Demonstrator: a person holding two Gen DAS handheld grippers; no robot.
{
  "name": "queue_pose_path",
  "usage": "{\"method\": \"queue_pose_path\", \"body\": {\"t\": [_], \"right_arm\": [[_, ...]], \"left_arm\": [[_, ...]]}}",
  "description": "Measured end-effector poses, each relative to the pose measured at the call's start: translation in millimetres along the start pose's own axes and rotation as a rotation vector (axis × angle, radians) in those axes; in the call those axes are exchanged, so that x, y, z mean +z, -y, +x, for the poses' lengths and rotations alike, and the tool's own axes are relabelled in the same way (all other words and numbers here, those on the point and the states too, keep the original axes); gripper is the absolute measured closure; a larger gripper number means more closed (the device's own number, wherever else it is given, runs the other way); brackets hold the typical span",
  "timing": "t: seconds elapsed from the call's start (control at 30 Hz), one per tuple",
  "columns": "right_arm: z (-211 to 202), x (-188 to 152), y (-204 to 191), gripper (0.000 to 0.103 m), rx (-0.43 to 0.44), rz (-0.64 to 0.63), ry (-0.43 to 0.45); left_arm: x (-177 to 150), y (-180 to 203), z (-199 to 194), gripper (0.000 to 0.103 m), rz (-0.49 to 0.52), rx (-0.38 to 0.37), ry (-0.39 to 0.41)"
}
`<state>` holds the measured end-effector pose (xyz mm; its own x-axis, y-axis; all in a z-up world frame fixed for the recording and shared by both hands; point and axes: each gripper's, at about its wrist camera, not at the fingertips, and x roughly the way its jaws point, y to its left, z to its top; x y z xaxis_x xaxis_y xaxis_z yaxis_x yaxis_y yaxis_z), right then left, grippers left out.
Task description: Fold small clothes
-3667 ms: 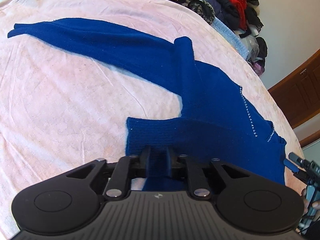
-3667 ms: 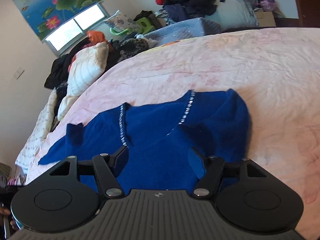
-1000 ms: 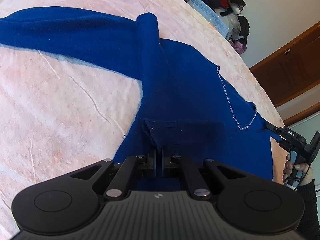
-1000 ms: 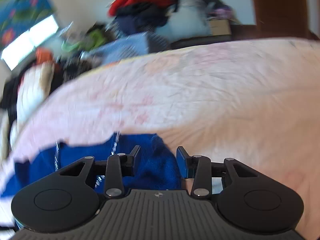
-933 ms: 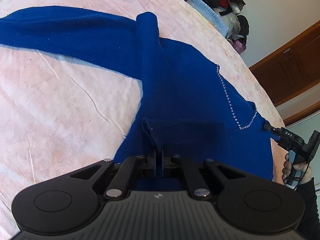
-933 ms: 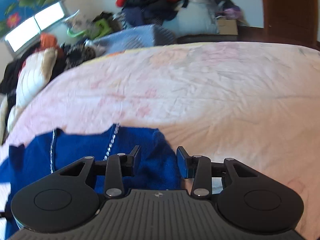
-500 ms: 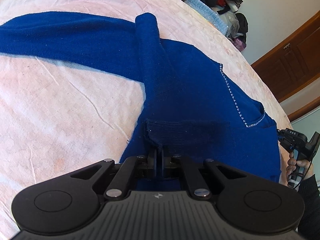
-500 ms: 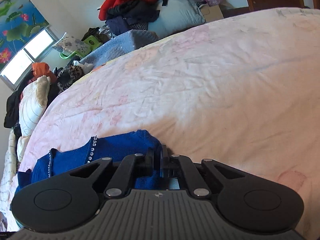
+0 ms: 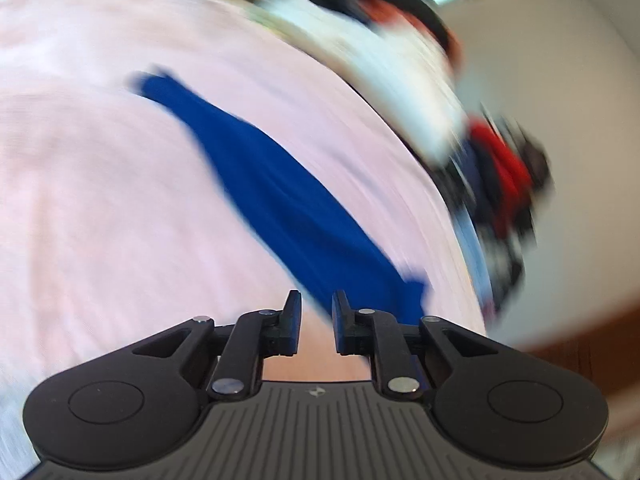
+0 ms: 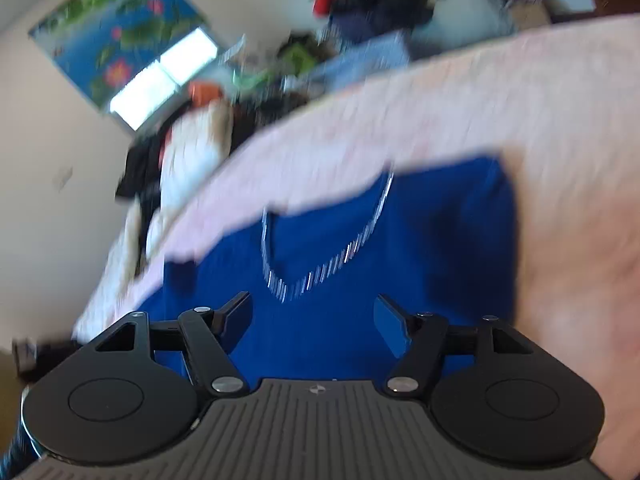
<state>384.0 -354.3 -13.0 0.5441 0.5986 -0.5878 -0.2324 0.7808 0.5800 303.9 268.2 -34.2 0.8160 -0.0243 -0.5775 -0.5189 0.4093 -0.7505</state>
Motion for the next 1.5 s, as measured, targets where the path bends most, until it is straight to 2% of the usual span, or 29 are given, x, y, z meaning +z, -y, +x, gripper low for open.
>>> {"method": "queue_pose_path", "body": {"t": [0.03, 0.07, 0.1, 0.17, 0.27, 0.33, 0.43, 0.5, 0.67, 0.7, 0.73, 0.83, 0.9, 0.97, 1.0, 1.07, 1.13, 1.17, 1.27, 1.37, 1.43, 1.5], "right_arm": [[5, -6, 1, 0.036, -0.043, -0.006, -0.018], [2, -11, 5, 0.040, -0.035, 0.000, 0.016], [0, -13, 9, 0.040, -0.016, 0.040, 0.024], [-4, -12, 13, 0.039, -0.006, 0.095, 0.024], [-4, -16, 6, 0.035, -0.019, 0.056, 0.013], [-3, -18, 2, 0.033, -0.027, 0.030, 0.013], [-3, -18, 3, 0.029, -0.018, 0.039, 0.016], [-3, -19, 3, 0.027, -0.011, 0.043, 0.018], [0, -18, 1, 0.022, -0.003, 0.030, 0.018], [1, -18, 0, 0.022, -0.005, 0.031, 0.016], [0, -17, 0, 0.022, -0.008, 0.034, 0.015], [-2, -14, -4, 0.023, -0.027, 0.060, 0.021], [-10, -11, -7, 0.022, 0.013, 0.090, 0.057], [-15, -2, -10, 0.022, 0.109, 0.136, 0.087], [-15, 5, -9, 0.021, 0.167, 0.178, 0.091], [-8, 17, -4, 0.012, 0.284, 0.283, 0.092], [8, 25, 4, 0.010, 0.401, 0.411, 0.064], [15, 26, 8, 0.011, 0.429, 0.458, 0.057], [36, 25, 9, 0.011, 0.473, 0.531, -0.001], [49, 18, 8, 0.011, 0.428, 0.544, -0.065], [54, 10, 5, 0.011, 0.420, 0.544, -0.097], [58, 5, 0, 0.011, 0.434, 0.541, -0.112]], "left_arm": [[11, -12, 3, 0.087, -0.088, 0.032, 0.037], [23, -26, 7, 0.087, -0.175, 0.058, 0.073], [33, -35, 13, 0.087, -0.232, 0.067, 0.090], [52, -51, 26, 0.087, -0.322, 0.046, 0.101], [74, -64, 36, 0.087, -0.422, -0.007, 0.145], [86, -67, 43, 0.086, -0.434, -0.032, 0.153], [90, -67, 43, 0.086, -0.458, -0.015, 0.122], [93, -62, 41, 0.079, -0.402, -0.012, 0.117], [96, -59, 46, 0.081, -0.302, 0.026, 0.120], [96, -54, 48, 0.094, -0.262, 0.048, 0.124], [96, -47, 50, 0.098, -0.206, 0.087, 0.129], [85, -16, 43, 0.099, -0.053, 0.146, 0.192], [72, 19, 31, 0.099, 0.090, 0.119, 0.260], [41, 75, 16, 0.099, 0.332, 0.027, 0.335], [18, 101, 10, 0.099, 0.455, -0.032, 0.344], [-43, 146, 5, 0.099, 0.690, -0.181, 0.292], [-125, 176, 9, 0.099, 0.929, -0.310, 0.172], [-162, 181, 14, 0.099, 1.019, -0.353, 0.103], [-261, 178, 32, 0.098, 1.268, -0.368, -0.063], [-304, 168, 38, 0.098, 1.342, -0.347, -0.113], [-311, 165, 38, 0.098, 1.364, -0.329, -0.099], [-315, 162, 34, 0.098, 1.428, -0.321, -0.058]]}}
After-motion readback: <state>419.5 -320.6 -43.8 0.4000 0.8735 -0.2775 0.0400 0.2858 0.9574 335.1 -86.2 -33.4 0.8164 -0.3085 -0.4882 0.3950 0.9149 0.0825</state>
